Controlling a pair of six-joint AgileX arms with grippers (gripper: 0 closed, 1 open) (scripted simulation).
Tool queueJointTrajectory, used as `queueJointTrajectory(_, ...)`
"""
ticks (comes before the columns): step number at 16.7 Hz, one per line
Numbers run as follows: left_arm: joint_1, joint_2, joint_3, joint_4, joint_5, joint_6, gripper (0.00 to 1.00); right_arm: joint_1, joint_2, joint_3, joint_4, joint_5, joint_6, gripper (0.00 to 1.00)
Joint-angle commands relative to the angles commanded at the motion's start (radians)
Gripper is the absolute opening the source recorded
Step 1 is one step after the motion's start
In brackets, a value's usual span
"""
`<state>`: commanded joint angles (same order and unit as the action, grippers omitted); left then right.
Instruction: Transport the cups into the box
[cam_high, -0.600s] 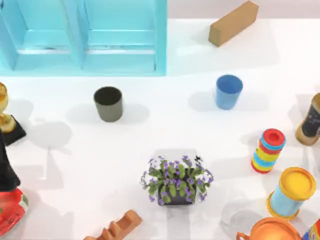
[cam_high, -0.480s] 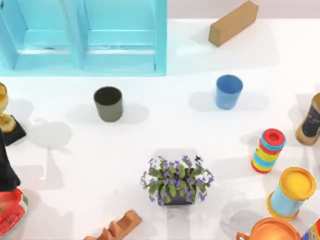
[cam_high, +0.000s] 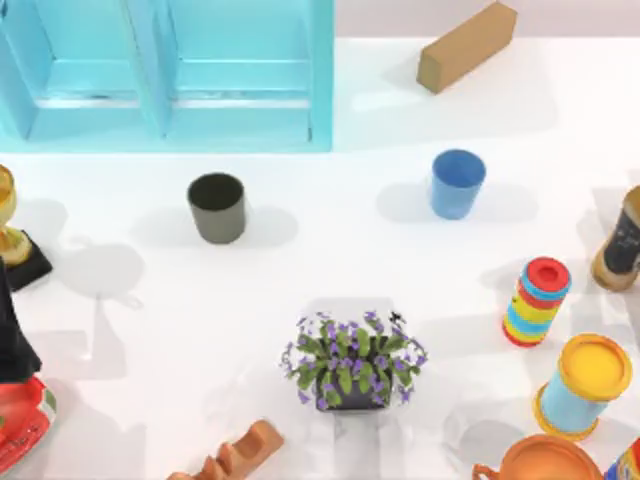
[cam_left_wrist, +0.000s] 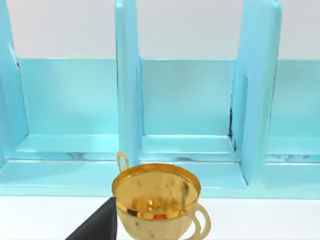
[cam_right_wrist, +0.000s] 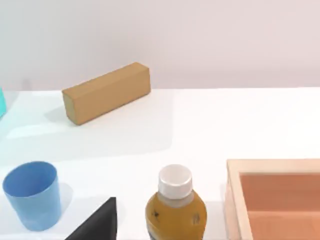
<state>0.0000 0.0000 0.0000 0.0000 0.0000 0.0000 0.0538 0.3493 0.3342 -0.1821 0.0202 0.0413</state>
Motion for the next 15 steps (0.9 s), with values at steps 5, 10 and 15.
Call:
queueJointTrajectory(5, 0.0, 0.0, 0.0, 0.0, 0.0, 0.0, 1.0, 0.079, 0.45, 0.442, -0.249, 0.023, 0.072, 1.0)
queueJointTrajectory(10, 0.0, 0.0, 0.0, 0.0, 0.0, 0.0, 1.0, 0.177, 0.967, 0.96, -0.541, 0.045, 0.171, 1.0)
queueJointTrajectory(15, 0.0, 0.0, 0.0, 0.0, 0.0, 0.0, 1.0, 0.277, 1.46, 1.453, -0.827, 0.063, 0.281, 1.0)
